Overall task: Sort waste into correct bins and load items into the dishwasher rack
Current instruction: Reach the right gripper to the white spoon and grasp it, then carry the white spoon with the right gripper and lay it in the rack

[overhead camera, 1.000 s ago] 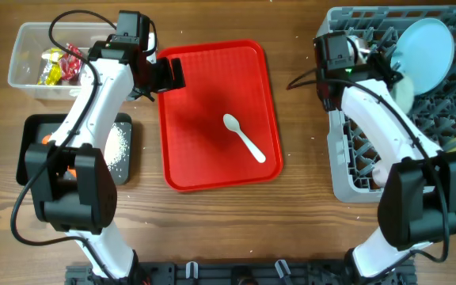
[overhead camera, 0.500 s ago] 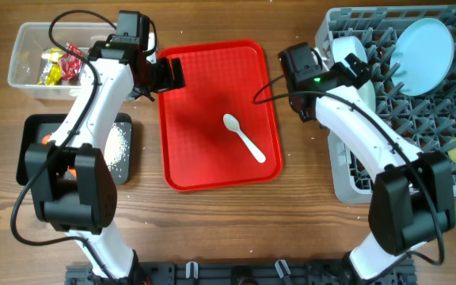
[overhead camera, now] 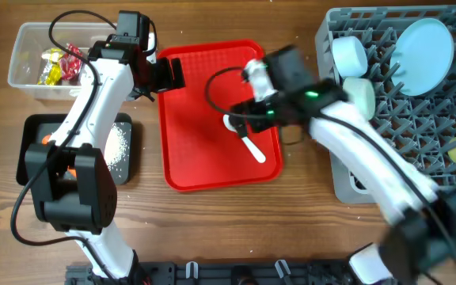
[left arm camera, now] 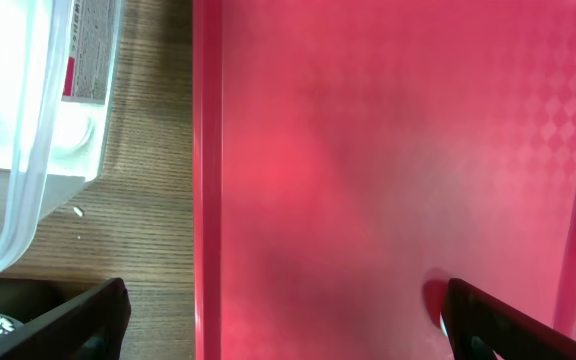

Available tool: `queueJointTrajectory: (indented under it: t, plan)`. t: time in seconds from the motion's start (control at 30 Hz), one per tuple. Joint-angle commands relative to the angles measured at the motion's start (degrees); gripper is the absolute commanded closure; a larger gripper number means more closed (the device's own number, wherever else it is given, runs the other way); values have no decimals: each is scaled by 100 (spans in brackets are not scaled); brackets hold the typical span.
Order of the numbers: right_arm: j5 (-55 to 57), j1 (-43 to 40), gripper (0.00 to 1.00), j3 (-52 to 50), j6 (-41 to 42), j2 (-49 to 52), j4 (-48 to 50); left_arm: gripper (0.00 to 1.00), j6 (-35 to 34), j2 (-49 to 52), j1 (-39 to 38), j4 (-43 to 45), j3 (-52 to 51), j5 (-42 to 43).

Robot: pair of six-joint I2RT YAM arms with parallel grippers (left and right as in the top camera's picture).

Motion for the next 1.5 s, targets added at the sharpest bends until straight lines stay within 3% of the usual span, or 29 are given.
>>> queueJointTrajectory:
  t: [0.0,0.1,0.3,0.37,0.43,0.6,0.73,0.83,0.93,1.03,1.1,1.2,1.33,1.4,1.43,1.47]
  plan:
    - [-542,28,7,-50,-271,1027,22,0,7,-140,-11,-7,26,-35]
    - [-505,28,22,-50,-610,1829,-151,0,7,-140,-11,-7,26,-35]
    - [-212,28,38,-236,-1104,2028,361,0,7,-140,-11,-7,26,-35]
    - [-219,28,52,-343,-1189,2028,483,0,7,-140,-11,-7,26,-35]
    - [-234,28,82,-348,-1191,2028,522,0,7,-140,-11,-7,26,-35]
    - [-232,22,96,-348,-1191,2028,520,0,7,-140,-11,-7,26,-35]
    - [-234,-125,95,-101,-802,1727,247,0,7,-140,-11,-7,26,-35]
    - [-50,-691,96,269,-483,533,-221,0,9,-140,-11,-7,26,-35]
    - [728,-1687,96,396,417,-876,-612,0,7,-140,-11,-7,26,-35]
    - [1582,-3305,96,393,1537,-1943,-1064,0,7,-140,-11,-7,26,-35]
    - [1827,-4214,96,378,2006,-2081,-1132,0,7,-140,-11,-7,26,-35]
    - [1947,-5239,96,48,3700,-1945,-949,0,7,-140,-11,-7,26,-35]
    - [2168,-5322,96,-367,5663,-1609,-898,0,7,-140,-11,-7,26,-35]
    - [2199,-5320,96,-560,6161,-1410,-883,0,7,-140,-11,-7,26,-35]
    - [2199,-5320,94,-623,6170,-1316,-892,0,7,-140,-11,-7,26,-35]
    - [2203,-5320,76,-632,6157,-1248,-927,0,7,-140,-11,-7,26,-35]
